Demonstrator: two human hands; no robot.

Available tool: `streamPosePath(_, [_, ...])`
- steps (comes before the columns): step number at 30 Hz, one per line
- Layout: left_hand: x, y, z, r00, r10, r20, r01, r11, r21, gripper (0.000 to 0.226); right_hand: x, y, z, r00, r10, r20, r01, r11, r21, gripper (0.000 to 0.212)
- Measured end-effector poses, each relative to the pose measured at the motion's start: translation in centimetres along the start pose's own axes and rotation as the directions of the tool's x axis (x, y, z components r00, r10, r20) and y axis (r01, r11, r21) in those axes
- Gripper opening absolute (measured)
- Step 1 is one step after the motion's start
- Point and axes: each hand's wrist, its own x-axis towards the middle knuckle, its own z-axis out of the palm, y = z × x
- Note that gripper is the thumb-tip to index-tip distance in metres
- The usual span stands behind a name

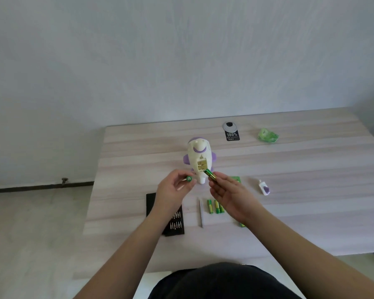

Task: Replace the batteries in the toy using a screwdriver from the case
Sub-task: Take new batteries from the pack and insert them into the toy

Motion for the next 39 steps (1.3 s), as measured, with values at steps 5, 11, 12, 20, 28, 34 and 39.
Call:
streamPosePath(5, [0.7, 0.6, -2.4, 0.999, 0.035, 0.027, -0.034, 0.999, -0.030, 0.017, -0.1, 1.6, 2.5, 1.000, -0.025, -0.009, 0.025, 1.000, -0.015, 0.019])
streamPosePath(11, [1.1, 1.8, -4.2, 0.992, 0.083, 0.099, -0.075, 0.994, -0.080, 0.014, -0.1, 3.0, 4.1, 0.997, -0.071, 0.011, 0.071, 0.997, 0.009, 0.029])
streamPosePath(12, [1.2, 2.1, -4.3, 0.990, 0.087, 0.109, -0.078, 0.993, -0.086, 0.015, -0.1, 3.1, 4.3, 0.997, -0.077, 0.020, 0.077, 0.997, 0.013, 0.030])
streamPosePath(20, [1.4, 4.1, -3.9, 0.969, 0.158, 0.192, -0.133, 0.982, -0.137, 0.020, 0.4, 2.5, 4.9, 0.974, -0.102, 0.201, 0.083, 0.992, 0.099, 0.047])
streamPosePath(28, [0.8, 6.9, -1.9, 0.951, 0.268, 0.151, -0.271, 0.962, 0.002, 0.023, 0.5, 0.6, 4.1, 0.940, -0.045, 0.337, 0.019, 0.997, 0.080, 0.046])
streamPosePath(34, [1.2, 6.8, -0.3, 0.966, 0.234, 0.111, -0.247, 0.960, 0.131, 0.024, 1.0, -0.6, 2.4, 0.937, -0.018, 0.348, 0.043, 0.997, -0.064, 0.052])
streamPosePath(39, [1.7, 5.8, 0.7, 0.982, 0.181, 0.058, -0.189, 0.952, 0.242, 0.029, 1.0, -1.3, 1.4, 0.958, -0.084, 0.276, 0.171, 0.936, -0.307, 0.067])
